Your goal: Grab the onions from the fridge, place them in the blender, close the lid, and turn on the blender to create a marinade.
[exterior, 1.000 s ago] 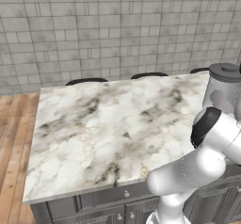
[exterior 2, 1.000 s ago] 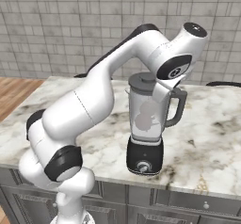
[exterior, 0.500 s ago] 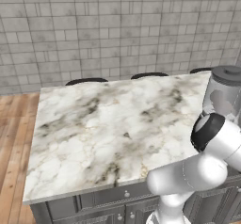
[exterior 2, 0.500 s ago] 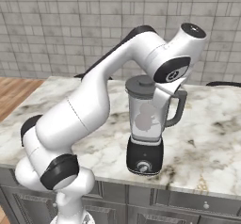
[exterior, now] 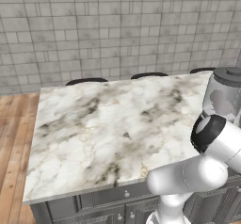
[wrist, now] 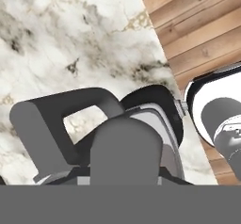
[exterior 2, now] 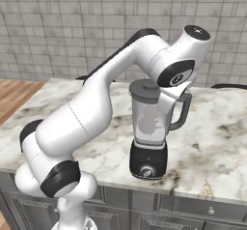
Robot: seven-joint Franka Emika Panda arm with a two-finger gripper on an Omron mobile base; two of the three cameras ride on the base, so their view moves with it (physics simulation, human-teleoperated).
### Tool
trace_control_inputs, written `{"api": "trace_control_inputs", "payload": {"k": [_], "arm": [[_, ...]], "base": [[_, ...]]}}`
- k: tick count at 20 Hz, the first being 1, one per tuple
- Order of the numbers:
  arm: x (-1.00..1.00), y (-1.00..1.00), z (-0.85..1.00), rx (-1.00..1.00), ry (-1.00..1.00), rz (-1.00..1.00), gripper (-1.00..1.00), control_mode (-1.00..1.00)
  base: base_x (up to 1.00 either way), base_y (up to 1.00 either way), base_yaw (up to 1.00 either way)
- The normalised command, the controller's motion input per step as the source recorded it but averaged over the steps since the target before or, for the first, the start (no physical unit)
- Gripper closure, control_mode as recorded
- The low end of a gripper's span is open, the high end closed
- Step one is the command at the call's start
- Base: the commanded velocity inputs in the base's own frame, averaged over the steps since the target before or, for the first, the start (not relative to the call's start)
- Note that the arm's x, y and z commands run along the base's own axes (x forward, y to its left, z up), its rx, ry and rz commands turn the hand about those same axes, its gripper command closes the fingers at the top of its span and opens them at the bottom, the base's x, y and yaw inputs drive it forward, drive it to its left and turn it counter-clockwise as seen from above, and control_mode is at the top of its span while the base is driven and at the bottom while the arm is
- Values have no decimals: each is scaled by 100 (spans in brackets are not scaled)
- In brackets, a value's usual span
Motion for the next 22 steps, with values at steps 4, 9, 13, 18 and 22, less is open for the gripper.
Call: {"api": "trace_control_inputs", "payload": {"k": [4, 9, 13, 18, 22], "arm": [[25, -12, 0, -1, 3, -1, 100, -100], [31, -8, 0, -1, 0, -1, 100, -100], [27, -5, 0, 0, 0, -1, 100, -100], [18, -3, 0, 0, -6, -1, 100, -100], [1, 0, -12, 0, -5, 0, 100, -100]], "base": [[0, 0, 0], [0, 0, 0], [0, 0, 0], [0, 0, 0], [0, 0, 0]]}}
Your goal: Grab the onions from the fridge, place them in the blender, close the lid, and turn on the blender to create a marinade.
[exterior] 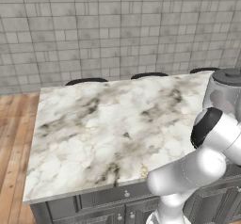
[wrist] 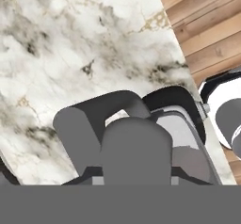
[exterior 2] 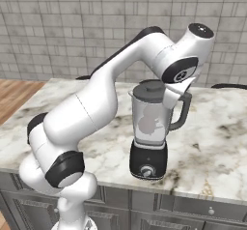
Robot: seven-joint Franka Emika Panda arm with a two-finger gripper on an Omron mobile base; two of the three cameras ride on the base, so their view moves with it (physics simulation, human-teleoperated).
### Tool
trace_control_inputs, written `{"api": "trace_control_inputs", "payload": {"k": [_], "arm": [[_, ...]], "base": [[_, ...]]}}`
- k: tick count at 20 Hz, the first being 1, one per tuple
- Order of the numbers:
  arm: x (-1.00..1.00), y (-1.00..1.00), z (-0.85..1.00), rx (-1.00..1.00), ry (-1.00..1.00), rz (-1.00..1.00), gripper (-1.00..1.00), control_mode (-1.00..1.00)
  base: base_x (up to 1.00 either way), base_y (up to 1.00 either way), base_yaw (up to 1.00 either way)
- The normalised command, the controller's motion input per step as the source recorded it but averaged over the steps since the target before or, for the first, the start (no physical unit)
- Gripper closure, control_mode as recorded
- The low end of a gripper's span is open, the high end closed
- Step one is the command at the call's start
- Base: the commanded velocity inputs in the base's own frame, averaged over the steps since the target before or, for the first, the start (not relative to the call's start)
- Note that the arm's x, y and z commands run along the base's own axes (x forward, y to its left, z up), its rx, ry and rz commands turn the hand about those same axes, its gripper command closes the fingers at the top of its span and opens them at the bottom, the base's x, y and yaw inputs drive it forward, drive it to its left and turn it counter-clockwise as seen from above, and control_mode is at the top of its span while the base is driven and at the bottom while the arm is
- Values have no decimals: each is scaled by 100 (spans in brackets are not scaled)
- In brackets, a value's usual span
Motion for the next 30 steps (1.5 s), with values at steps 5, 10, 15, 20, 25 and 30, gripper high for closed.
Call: {"api": "trace_control_inputs", "payload": {"k": [5, 10, 15, 20, 25, 30], "arm": [[0, 20, -32, 0, -1, 0, 100, -100], [0, 39, -38, 0, 0, 0, 100, -100], [0, 53, -29, 0, 0, 0, -100, -100], [0, 23, -1, 0, 0, 0, -100, -100], [2, 0, 0, -1, 0, 0, -100, -100], [1, 0, 6, -2, 0, 0, -100, -100]], "base": [[0, 0, 0], [0, 0, 0], [0, 0, 0], [0, 0, 0], [0, 0, 0], [0, 0, 0]]}}
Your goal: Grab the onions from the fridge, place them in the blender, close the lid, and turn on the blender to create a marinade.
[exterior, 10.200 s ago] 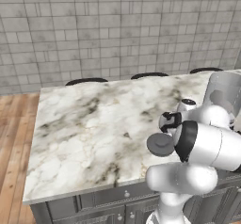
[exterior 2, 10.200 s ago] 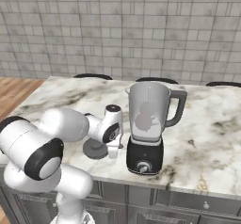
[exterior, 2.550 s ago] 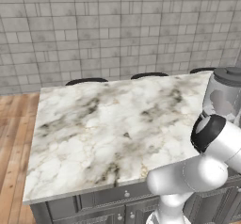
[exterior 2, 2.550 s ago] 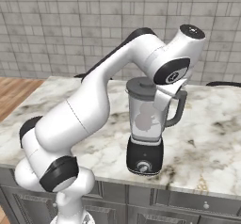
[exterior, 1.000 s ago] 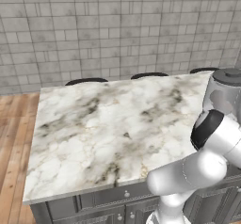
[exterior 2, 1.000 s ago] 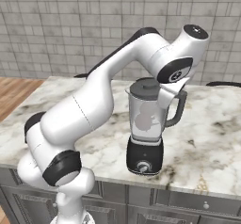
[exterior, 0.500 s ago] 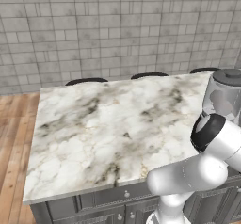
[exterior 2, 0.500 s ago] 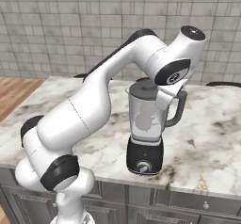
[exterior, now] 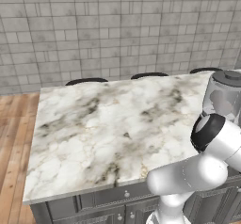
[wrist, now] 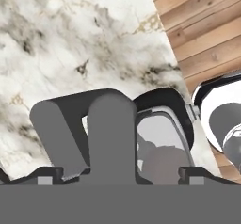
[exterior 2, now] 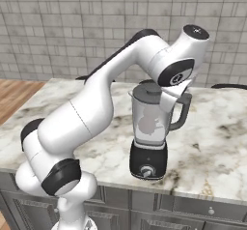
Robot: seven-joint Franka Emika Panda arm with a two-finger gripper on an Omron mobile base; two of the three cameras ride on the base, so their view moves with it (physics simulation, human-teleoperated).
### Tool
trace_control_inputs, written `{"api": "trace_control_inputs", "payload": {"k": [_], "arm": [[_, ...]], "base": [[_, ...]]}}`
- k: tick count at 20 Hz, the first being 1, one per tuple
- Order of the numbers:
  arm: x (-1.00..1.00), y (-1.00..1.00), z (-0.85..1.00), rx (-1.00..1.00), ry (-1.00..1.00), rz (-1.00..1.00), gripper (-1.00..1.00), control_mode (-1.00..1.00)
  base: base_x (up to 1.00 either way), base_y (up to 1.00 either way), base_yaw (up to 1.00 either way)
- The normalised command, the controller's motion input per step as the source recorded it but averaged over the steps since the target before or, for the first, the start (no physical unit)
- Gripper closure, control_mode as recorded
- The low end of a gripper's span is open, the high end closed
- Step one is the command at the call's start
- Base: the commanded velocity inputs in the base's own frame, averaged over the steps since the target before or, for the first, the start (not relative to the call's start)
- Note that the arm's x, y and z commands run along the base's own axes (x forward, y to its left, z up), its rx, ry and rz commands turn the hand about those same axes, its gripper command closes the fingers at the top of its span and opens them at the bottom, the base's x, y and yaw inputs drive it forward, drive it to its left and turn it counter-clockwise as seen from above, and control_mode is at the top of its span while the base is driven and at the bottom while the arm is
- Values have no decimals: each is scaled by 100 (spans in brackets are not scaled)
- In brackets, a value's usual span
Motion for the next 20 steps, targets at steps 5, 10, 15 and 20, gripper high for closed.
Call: {"api": "trace_control_inputs", "payload": {"k": [5, 10, 15, 20], "arm": [[-1, 0, 6, -1, -1, 0, -100, -100], [-66, 0, 15, 0, -1, 0, -100, -100], [-77, 6, 14, 0, -2, 0, -100, -100], [-54, 37, 7, -7, -17, 0, -100, -100]], "base": [[0, 0, 0], [0, 0, 0], [0, 0, 0], [0, 0, 0]]}}
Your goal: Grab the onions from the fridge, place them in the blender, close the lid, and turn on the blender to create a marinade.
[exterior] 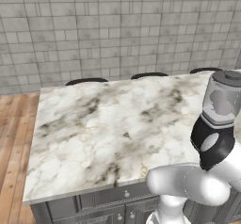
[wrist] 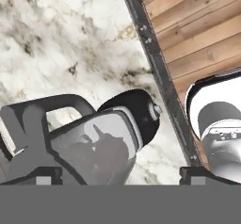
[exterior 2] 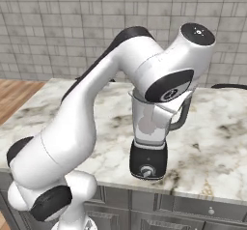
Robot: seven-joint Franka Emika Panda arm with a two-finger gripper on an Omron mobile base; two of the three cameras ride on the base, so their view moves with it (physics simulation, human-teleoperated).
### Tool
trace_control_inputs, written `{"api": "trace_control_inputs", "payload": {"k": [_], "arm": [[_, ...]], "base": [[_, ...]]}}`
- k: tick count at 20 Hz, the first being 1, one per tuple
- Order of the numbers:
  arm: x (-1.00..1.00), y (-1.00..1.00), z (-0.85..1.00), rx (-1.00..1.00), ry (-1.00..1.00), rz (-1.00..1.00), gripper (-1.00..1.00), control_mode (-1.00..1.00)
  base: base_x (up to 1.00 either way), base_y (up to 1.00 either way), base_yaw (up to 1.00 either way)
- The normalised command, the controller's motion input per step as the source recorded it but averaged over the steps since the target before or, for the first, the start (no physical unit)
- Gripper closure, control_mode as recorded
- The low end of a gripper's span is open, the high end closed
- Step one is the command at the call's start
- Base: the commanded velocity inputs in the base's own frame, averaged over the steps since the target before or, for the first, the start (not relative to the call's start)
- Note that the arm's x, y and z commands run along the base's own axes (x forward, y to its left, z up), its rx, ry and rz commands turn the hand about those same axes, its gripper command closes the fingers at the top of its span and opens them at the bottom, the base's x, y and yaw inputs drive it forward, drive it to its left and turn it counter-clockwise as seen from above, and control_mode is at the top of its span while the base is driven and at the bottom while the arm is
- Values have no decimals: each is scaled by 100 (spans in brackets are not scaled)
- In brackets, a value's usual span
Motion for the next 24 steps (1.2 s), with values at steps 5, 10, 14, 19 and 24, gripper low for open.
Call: {"api": "trace_control_inputs", "payload": {"k": [5, 10, 14, 19, 24], "arm": [[-59, 69, -33, -40, -20, 0, -100, -100], [-52, 39, -60, -40, -4, 12, -100, -100], [-43, 4, -71, -32, 0, 33, -100, -100], [-45, 0, -37, -31, -6, 47, -100, -100], [-25, 0, 0, -25, -2, 64, -100, -100]], "base": [[0, 0, 0], [0, 0, 0], [0, 0, 0], [0, 0, 0], [0, 0, 0]]}}
